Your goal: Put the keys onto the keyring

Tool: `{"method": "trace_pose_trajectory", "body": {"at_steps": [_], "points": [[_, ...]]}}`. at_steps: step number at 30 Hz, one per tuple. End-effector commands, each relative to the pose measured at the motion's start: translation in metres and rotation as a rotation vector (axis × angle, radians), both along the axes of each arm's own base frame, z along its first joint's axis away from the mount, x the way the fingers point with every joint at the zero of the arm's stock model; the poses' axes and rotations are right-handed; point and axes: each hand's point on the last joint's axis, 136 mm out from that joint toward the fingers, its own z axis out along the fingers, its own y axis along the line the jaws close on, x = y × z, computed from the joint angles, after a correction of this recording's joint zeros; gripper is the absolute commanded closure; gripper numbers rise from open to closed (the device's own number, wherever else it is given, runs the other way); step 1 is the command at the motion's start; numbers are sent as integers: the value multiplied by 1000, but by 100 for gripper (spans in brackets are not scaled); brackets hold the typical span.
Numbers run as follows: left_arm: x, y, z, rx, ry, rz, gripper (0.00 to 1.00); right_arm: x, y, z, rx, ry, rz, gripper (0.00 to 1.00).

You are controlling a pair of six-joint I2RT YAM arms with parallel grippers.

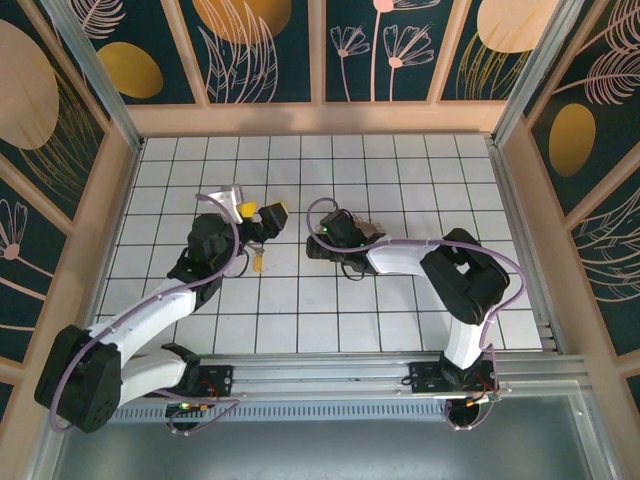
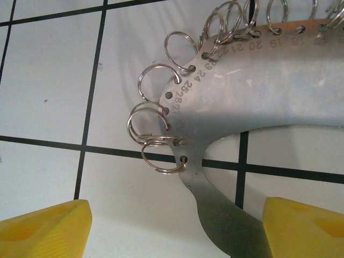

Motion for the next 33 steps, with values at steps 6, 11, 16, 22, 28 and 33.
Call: {"method": "trace_pose_trajectory", "body": {"at_steps": [6, 11, 16, 22, 28, 33], "points": [[-7, 39, 17, -109, -72, 193, 1, 13, -14, 18, -29, -31, -59, 16], [2, 46, 10, -42, 3, 252, 1, 23, -15, 11, -37, -24, -75, 15], [6, 55, -2, 9, 67, 317, 1, 33, -3, 1, -33, -2, -63, 16], [5, 59, -15, 25, 102, 334, 1, 36, 24, -7, 1, 28, -19, 16], [5, 55, -18, 20, 103, 314, 1, 38, 55, -9, 34, 39, 20, 16], [5, 52, -17, 13, 98, 301, 1, 44, 81, -7, 63, 40, 49, 16]]}}
